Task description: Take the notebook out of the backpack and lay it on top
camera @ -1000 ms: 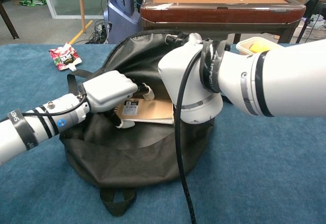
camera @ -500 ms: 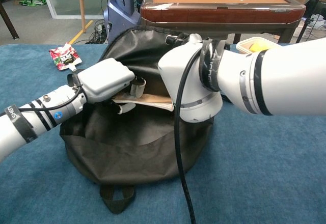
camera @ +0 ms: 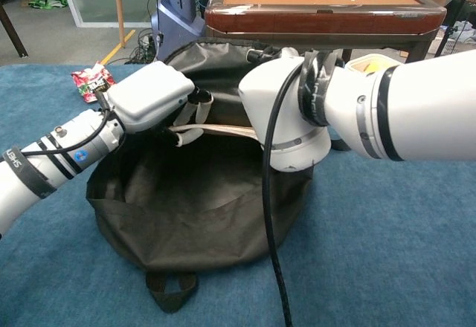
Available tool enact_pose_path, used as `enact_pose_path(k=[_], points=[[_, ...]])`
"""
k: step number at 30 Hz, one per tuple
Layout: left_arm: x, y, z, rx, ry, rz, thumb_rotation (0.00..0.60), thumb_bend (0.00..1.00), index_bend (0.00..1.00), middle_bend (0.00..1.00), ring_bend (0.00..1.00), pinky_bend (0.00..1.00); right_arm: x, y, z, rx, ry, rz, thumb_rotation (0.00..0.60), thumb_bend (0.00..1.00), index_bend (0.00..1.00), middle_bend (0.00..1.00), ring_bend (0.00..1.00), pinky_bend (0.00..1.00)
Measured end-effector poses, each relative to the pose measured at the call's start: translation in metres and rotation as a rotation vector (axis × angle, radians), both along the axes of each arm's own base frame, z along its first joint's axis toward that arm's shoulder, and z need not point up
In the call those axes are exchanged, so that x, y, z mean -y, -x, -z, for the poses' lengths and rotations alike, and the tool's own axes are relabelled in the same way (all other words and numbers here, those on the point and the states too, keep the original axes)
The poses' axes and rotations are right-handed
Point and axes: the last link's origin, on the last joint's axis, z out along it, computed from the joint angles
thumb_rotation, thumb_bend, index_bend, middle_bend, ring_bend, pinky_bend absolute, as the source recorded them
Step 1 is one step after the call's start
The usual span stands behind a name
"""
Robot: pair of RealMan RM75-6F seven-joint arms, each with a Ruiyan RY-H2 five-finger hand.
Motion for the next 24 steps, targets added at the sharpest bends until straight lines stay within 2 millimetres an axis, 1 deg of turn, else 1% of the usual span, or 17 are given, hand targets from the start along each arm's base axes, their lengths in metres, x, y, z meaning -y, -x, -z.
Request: enact_pose_path(k=[9, 16, 20, 24], points=[[0.007, 0.012, -0.025, 0.103, -0.008, 0.042, 0.6, 0.38, 0.67, 0.75, 0.76, 0.91, 0.001, 0.009, -0.002, -0.008, -0.003, -0.008, 0.6, 0.92, 0.6, 0.35, 0.28, 0.32], [0.019, 0.021, -0.051, 0.217, -0.006, 0.089, 0.6, 0.38, 0.68, 0.76, 0.76, 0.91, 0.0, 0.014, -0.002, -0.005, -0.017, -0.036, 0.6, 0.92, 0.6, 0.35, 0.28, 0.32], [0.026, 0.024, -0.064, 0.278, 0.001, 0.111, 0.6, 0.38, 0.68, 0.76, 0.76, 0.91, 0.002, 0.014, -0.007, -0.004, -0.013, -0.059, 0.6, 0.92, 0.6, 0.35, 0.28, 0.32], [0.028, 0.025, -0.076, 0.328, 0.001, 0.117, 0.6, 0.38, 0.68, 0.76, 0.76, 0.91, 0.001, 0.016, -0.009, 0.003, -0.014, -0.071, 0.6, 0.92, 0.6, 0.35, 0.28, 0.32]])
